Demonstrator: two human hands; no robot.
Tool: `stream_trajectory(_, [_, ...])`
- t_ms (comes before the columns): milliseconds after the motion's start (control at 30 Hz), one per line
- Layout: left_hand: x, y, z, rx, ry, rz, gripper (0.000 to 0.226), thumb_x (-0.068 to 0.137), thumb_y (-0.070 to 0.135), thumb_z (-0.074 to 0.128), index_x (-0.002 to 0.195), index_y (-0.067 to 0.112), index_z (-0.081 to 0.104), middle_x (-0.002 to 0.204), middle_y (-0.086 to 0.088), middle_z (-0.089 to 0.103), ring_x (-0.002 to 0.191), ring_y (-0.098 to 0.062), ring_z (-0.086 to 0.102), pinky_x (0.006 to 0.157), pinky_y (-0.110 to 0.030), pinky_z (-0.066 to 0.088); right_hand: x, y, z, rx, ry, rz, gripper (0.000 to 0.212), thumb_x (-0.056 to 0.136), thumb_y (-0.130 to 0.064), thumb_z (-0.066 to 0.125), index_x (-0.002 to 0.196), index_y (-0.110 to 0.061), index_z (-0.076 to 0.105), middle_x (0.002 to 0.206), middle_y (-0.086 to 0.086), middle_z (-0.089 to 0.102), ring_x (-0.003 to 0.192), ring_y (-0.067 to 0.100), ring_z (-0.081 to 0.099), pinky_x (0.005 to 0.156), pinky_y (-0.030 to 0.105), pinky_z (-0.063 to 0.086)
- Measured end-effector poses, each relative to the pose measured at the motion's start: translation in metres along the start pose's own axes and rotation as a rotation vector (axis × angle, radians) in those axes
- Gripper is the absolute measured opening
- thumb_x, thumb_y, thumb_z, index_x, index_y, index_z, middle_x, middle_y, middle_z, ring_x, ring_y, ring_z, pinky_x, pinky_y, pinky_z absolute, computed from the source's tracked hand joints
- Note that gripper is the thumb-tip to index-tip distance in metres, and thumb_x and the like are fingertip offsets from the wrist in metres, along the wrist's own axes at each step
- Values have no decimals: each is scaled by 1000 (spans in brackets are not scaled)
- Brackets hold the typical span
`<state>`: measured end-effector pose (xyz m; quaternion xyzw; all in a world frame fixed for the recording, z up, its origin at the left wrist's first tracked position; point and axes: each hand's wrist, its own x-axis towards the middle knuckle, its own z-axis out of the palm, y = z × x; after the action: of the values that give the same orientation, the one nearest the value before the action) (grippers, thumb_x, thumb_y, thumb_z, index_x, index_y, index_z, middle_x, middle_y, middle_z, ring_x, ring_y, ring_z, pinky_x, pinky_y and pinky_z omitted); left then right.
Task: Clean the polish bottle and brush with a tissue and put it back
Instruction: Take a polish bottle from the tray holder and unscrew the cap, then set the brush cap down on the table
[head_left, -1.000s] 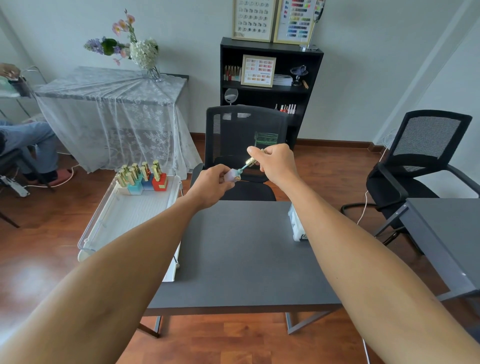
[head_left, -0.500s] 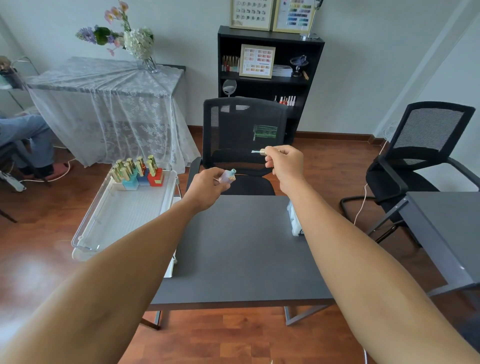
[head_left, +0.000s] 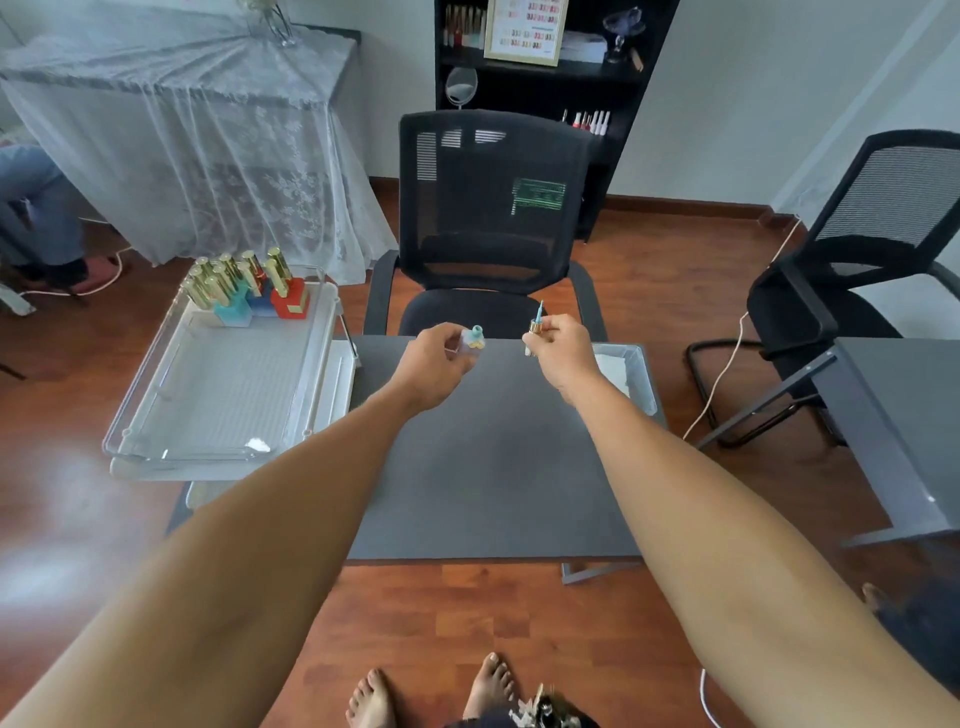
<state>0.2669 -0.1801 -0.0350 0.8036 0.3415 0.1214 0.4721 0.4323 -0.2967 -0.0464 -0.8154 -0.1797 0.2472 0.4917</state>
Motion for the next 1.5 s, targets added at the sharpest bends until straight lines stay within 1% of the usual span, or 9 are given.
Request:
stream_trajectory(200, [-1, -32, 33, -49, -1, -127, 29, 100, 31, 71, 125, 17, 67, 108, 4, 71, 86, -6, 69, 60, -17, 45, 6, 51, 12, -208, 12, -34, 16, 102, -10, 63, 117, -12, 58, 108, 4, 67, 92, 22, 62, 62, 17, 40])
stream_trajectory(333, [0, -51, 46, -63, -12, -157, 17, 96, 32, 74, 109, 23, 66, 105, 8, 71, 94, -13, 72, 63, -17, 46, 13, 82, 18, -265, -4, -20, 13, 102, -7, 61, 112, -14, 58, 108, 7, 69, 96, 29, 65, 75, 32, 49])
stream_trajectory(500, [1, -65, 59, -84, -60, -188, 28, 98, 25, 73, 123, 17, 66, 120, 2, 70, 99, -19, 74, 67, -21, 52, 17, 112, 24, -328, -43, 4, 11, 100, -5, 58, 108, -13, 58, 106, 10, 71, 96, 36, 67, 83, 47, 57])
stream_trajectory(900, [5, -72, 76, -70, -79, -195, 25, 101, 22, 70, 125, 16, 66, 121, 2, 69, 100, -18, 74, 68, -19, 53, 17, 135, 30, -339, -79, 12, 13, 98, -3, 55, 106, -12, 60, 100, 8, 73, 91, 35, 65, 71, 37, 46])
stream_trajectory(1033, [7, -70, 78, -61, -95, -196, 24, 101, 24, 70, 123, 17, 67, 121, 4, 69, 98, -17, 74, 67, -17, 51, 16, 136, 28, -294, -106, 29, 21, 95, 4, 56, 112, -7, 60, 99, 6, 69, 95, 35, 68, 76, 36, 50])
stream_trajectory(1200, [9, -66, 80, -48, -97, -185, 23, 100, 24, 71, 122, 17, 67, 120, 5, 69, 98, -17, 74, 65, -15, 50, 14, 134, 18, -266, -129, 63, 46, 95, 7, 49, 139, -7, 53, 124, 15, 63, 106, 34, 67, 91, 35, 51])
stream_trajectory(1300, [10, -60, 81, -37, -110, -168, 24, 101, 22, 70, 123, 15, 67, 122, 2, 69, 99, -19, 74, 69, -18, 52, 5, 128, 9, -231, -53, 35, 48, 97, 1, 52, 143, -11, 51, 128, 10, 59, 101, 25, 64, 85, 30, 49])
stream_trajectory(1367, [10, -54, 83, -33, -115, -162, 24, 101, 22, 69, 124, 14, 67, 122, 1, 69, 98, -19, 73, 70, -20, 52, -5, 126, 0, -221, 37, -59, 42, 96, -2, 54, 138, -9, 56, 119, 6, 60, 94, 19, 59, 81, 23, 42])
stream_trajectory(1500, [13, -45, 91, -27, -122, -156, 22, 101, 18, 68, 122, 13, 67, 123, 0, 69, 90, -16, 70, 63, -20, 50, -11, 121, -30, -202, 245, -269, 20, 101, -8, 57, 119, -3, 65, 96, 7, 67, 83, 19, 58, 75, 27, 45])
